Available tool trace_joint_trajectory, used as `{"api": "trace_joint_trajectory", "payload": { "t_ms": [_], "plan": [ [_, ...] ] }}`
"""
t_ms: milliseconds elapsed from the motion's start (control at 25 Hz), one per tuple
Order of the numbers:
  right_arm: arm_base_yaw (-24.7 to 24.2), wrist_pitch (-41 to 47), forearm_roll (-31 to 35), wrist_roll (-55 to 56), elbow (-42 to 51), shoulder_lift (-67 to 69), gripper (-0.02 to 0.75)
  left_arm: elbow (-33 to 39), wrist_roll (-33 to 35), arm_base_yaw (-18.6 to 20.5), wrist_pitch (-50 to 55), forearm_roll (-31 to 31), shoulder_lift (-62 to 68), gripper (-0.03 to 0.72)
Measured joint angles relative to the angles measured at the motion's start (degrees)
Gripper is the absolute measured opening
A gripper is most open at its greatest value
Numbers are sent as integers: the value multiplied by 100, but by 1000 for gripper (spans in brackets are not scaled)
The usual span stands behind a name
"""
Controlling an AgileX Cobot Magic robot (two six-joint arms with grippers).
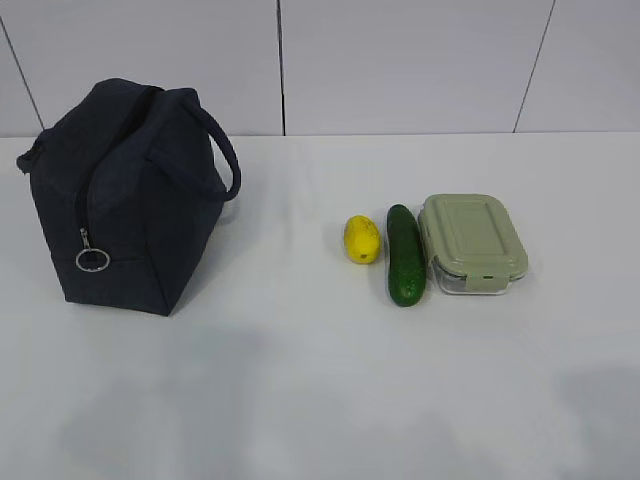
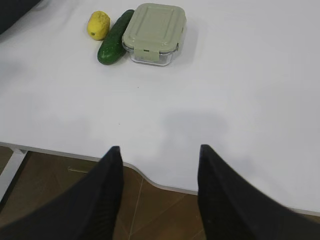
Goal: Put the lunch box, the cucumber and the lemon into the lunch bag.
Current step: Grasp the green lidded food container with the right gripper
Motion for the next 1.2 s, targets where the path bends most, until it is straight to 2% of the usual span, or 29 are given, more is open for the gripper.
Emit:
{"api": "trace_joint_trajectory", "payload": {
  "t_ms": [280,440,840,1200],
  "plan": [
    [0,97,5,0,-10,0,372,0,0,0,0,0,0,309],
    [0,124,323,-10,-10,397,372,0,0,0,-2,0,0,309],
    [0,-507,1302,-285,-316,2057,372,0,0,0,-2,0,0,309],
    [0,-615,2248,-1052,-1258,4310,371,0,0,0,-2,0,0,309]
  ]
}}
